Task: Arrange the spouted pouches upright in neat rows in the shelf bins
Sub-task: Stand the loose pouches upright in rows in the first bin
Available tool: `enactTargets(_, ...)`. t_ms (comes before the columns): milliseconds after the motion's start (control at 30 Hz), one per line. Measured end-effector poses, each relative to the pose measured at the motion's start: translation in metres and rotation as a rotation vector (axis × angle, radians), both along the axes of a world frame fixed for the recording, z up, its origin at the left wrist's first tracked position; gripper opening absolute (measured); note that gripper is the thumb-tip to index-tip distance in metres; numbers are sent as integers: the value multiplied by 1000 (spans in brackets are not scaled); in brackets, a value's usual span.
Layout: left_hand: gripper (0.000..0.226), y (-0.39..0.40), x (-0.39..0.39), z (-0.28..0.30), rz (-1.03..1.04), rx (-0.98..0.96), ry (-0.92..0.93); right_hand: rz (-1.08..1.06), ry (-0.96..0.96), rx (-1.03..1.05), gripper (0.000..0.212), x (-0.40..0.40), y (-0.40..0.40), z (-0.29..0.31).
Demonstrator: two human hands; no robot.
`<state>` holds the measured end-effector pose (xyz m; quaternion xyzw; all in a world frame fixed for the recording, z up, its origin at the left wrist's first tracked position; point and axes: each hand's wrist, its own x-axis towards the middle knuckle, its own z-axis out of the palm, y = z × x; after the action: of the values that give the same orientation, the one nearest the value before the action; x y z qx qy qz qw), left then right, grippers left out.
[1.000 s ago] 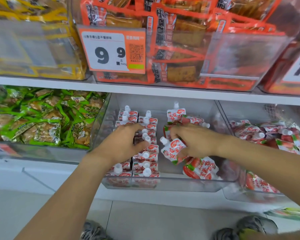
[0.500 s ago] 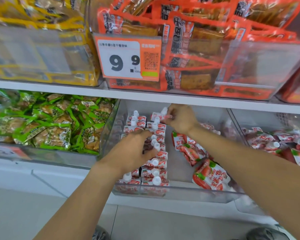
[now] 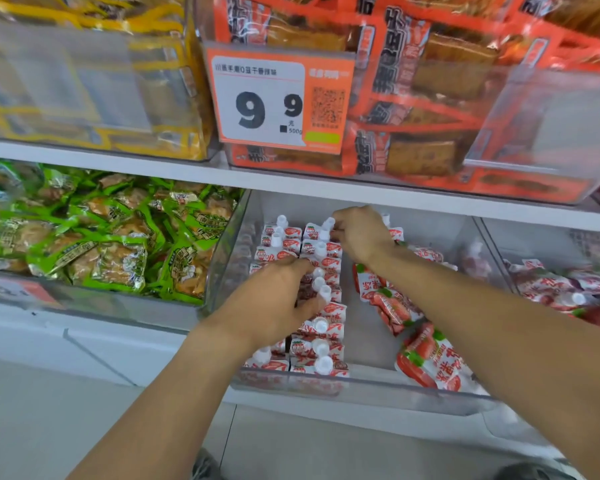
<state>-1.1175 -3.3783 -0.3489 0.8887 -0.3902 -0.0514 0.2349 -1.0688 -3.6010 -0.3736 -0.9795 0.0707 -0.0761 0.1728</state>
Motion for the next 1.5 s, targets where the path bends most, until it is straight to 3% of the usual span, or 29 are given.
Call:
enactTargets(133,56,-3,1,0,0,3,-8,35,184,-95,10,11,-5,16)
enactTargets(300,47,-5,5,0,-2,19,-16,87,191,-222,14,11,-3,5)
enactTargets(467,45,-6,2,2,-1,19,-17,67,246,145,32,-10,-14,24)
enactTargets(533,46,-6,1,2,3,19,-17,-9,203,336,26,-20,-9,19)
enactTargets(633,46,-6,-1,4,3,12,-6,-51,187,451,19,-34,-2,10)
enactTargets(733,43,-6,0,7,7,8,20,56,293,533,44,-51,-2,24)
enactTargets(800,45,-6,1,9,15,20,25,97,271,384,54,-68,-4,45)
enactTargets(900,49,-8,-5,12,27,31,-31,204,114,118,39,-118,-14,76)
enactTargets(1033,39,-27,-32,22,16,-94,-122,342,398,-160,34,-188,-36,88)
enactTargets(1167,26,-72,-67,19,-180,-99,53,415,429,-511,37,-213,-37,64)
enactTargets(1267,36,-93,-70,8,-317,43,161,442,468,-573,48,-209,-33,63)
enactTargets(1400,54,-105,-65,1,-288,95,253,436,506,-567,65,-200,-38,61)
enactTargets(1500,52,-108,-64,1,-257,89,294,428,554,-559,72,-196,-37,63)
